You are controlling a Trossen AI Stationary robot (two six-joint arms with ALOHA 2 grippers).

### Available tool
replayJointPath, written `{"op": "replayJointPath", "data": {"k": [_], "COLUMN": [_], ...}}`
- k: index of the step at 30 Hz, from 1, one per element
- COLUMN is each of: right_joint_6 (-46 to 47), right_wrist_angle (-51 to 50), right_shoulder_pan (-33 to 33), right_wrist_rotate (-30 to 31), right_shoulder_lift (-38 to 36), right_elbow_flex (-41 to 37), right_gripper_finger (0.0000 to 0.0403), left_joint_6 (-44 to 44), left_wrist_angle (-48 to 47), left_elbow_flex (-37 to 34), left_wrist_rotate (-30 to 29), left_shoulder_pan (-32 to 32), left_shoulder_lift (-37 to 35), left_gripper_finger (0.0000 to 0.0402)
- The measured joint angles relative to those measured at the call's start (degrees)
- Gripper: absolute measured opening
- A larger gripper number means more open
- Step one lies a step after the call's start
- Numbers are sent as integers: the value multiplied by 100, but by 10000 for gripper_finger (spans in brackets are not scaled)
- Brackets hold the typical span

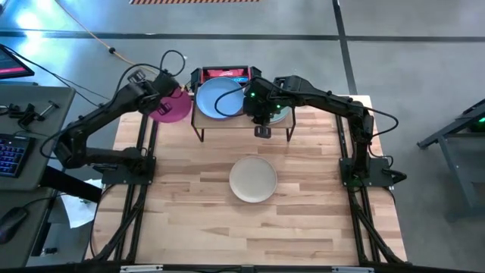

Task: Place and stack plates onto a shelf
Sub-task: Stack the pink plate on top of the blue stacked plates on the shelf

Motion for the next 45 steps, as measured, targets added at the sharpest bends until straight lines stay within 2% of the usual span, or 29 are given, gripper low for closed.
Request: {"op": "replayJointPath", "data": {"k": [24, 33, 39, 43, 45], "right_joint_6": [335, 318, 318, 316, 288], "right_wrist_angle": [0, 2, -6, -109, -220], "right_shoulder_pan": [12, 55, 157, 255, 304], "right_wrist_rotate": [3, 2, 20, 17, 15], "right_shoulder_lift": [0, 0, 0, 0, 0], "right_elbow_flex": [0, 0, 0, 0, 0], "right_gripper_finger": [55, 55, 55, 55, 55], "left_joint_6": [-1364, -1462, -1585, -1765, -1889], "left_wrist_angle": [405, 413, 553, 790, 833], "left_elbow_flex": [16, 786, 1424, 1641, 1715], "left_wrist_rotate": [-29, 6, 875, 1638, 1829], "left_shoulder_pan": [-4, -4, -4, -73, -162], "left_shoulder_lift": [-781, -935, -922, -852, -773], "left_gripper_finger": [0, 0, 0, 0, 0]}}
